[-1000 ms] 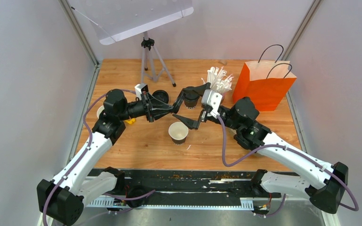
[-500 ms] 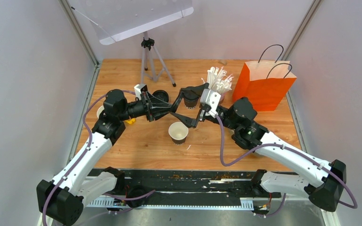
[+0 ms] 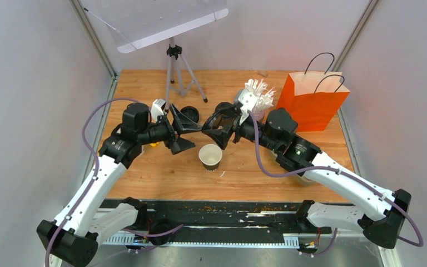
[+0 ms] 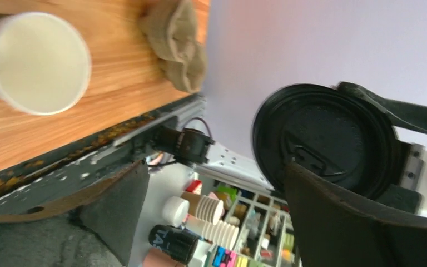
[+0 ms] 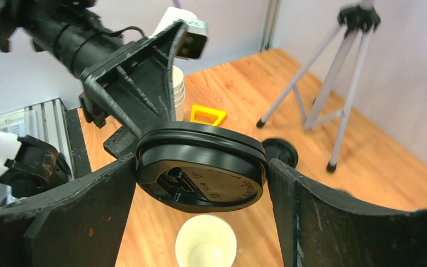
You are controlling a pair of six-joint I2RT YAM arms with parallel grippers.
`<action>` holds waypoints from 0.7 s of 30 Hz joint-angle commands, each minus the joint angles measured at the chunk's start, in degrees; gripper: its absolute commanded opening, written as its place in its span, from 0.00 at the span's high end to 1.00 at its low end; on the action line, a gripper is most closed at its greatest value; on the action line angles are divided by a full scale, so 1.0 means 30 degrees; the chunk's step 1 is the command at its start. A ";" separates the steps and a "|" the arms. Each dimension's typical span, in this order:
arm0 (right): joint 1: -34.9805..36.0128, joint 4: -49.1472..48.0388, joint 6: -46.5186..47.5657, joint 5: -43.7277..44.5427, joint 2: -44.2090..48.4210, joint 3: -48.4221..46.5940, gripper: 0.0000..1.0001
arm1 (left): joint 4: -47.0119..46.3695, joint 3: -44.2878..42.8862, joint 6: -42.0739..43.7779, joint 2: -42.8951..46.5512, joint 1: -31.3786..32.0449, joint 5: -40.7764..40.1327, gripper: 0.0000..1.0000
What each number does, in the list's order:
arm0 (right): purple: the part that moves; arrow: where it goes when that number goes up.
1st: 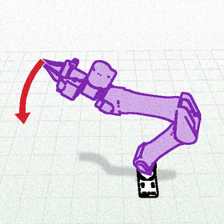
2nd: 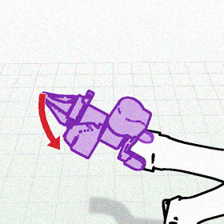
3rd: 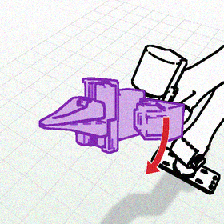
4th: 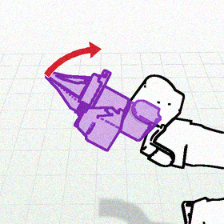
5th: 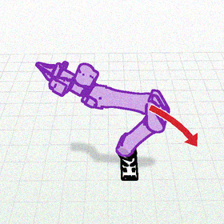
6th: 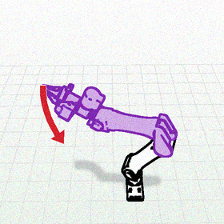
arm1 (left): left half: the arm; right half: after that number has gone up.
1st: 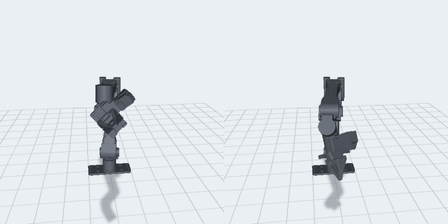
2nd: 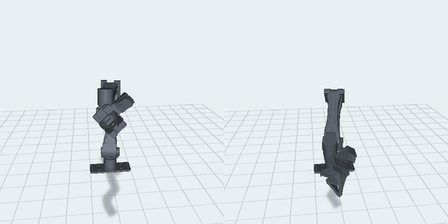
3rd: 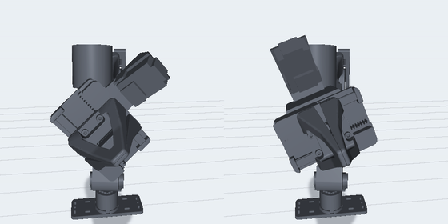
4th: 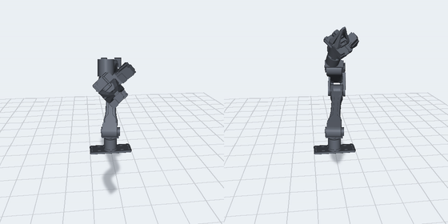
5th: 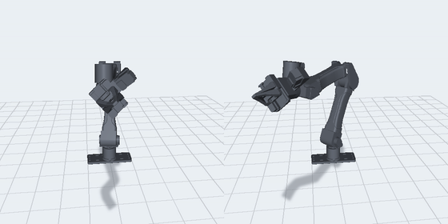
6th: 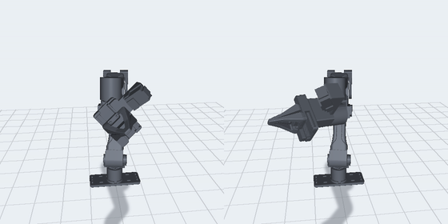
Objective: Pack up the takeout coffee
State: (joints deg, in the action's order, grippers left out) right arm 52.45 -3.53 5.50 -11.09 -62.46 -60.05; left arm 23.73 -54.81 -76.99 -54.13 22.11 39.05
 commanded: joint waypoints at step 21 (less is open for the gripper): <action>0.0098 2.3270 -0.8791 0.4125 -1.1892 -1.4495 0.16 | 1.3137 -0.6427 1.4623 0.6062 0.0043 -1.7923 0.00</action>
State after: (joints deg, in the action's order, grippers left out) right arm 52.49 58.19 -19.86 1.26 -94.04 -97.47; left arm 63.64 -73.19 -36.84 -37.71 22.11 -9.13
